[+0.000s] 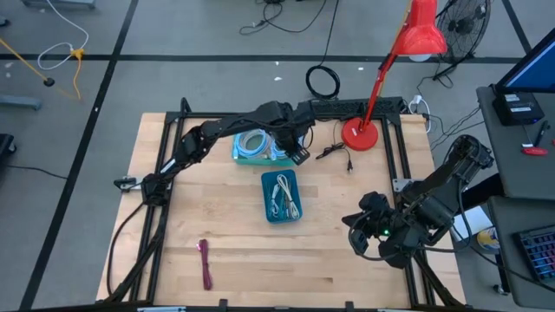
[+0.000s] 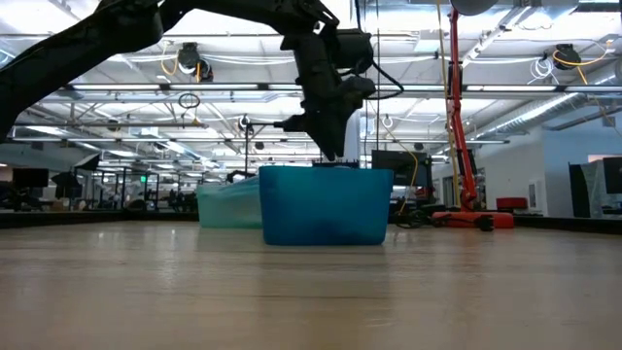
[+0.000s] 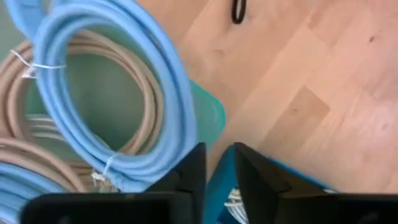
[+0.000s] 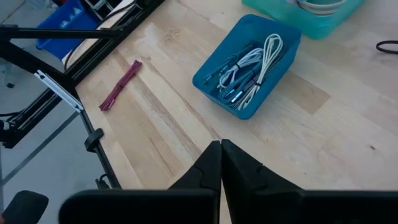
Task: Pick & Place USB Port
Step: Put the light blue HDMI cable into the green bin
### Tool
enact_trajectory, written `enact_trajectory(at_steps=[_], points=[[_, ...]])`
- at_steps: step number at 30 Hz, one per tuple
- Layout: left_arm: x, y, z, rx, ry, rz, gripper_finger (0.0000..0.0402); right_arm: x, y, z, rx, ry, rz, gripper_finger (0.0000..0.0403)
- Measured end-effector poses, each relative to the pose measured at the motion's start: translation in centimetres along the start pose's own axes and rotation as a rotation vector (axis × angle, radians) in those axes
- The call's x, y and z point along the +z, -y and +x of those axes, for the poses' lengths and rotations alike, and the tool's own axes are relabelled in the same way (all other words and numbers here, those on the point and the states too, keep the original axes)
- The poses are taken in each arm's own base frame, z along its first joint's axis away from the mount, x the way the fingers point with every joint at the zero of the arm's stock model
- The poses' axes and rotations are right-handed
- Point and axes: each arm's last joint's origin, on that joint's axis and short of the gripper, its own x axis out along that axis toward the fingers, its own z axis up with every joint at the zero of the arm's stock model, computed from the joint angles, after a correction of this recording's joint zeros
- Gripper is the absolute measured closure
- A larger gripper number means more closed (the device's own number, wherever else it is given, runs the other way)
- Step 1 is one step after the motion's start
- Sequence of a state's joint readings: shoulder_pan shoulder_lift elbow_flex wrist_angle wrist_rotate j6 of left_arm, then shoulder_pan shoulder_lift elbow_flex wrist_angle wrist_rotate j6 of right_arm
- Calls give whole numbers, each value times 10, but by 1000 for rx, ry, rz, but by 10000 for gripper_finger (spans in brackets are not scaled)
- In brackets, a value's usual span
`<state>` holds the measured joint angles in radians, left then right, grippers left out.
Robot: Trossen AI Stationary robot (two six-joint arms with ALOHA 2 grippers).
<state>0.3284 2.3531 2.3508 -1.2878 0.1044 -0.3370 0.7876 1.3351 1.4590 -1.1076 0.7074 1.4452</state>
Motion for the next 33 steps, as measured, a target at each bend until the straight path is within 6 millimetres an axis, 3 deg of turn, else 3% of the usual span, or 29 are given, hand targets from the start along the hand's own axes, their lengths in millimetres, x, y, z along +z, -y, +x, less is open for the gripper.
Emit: enact_trajectory(at_steps=[6,11,16,27,33], points=[[-1,4,-3,43,33,32,234,0,-1,0,4,2,-3,403],[-3,10,-2,148,69,75,204,0,-1,0,4,3,-7,403],[-1,6,-3,214,94,74,213,0,-1,0,4,3,-14,403],[2,1,-3,116,71,87,286,0,0,0,3,2,-15,403],[0,4,6,128,45,90,282,0,0,0,3,2,-15,403]])
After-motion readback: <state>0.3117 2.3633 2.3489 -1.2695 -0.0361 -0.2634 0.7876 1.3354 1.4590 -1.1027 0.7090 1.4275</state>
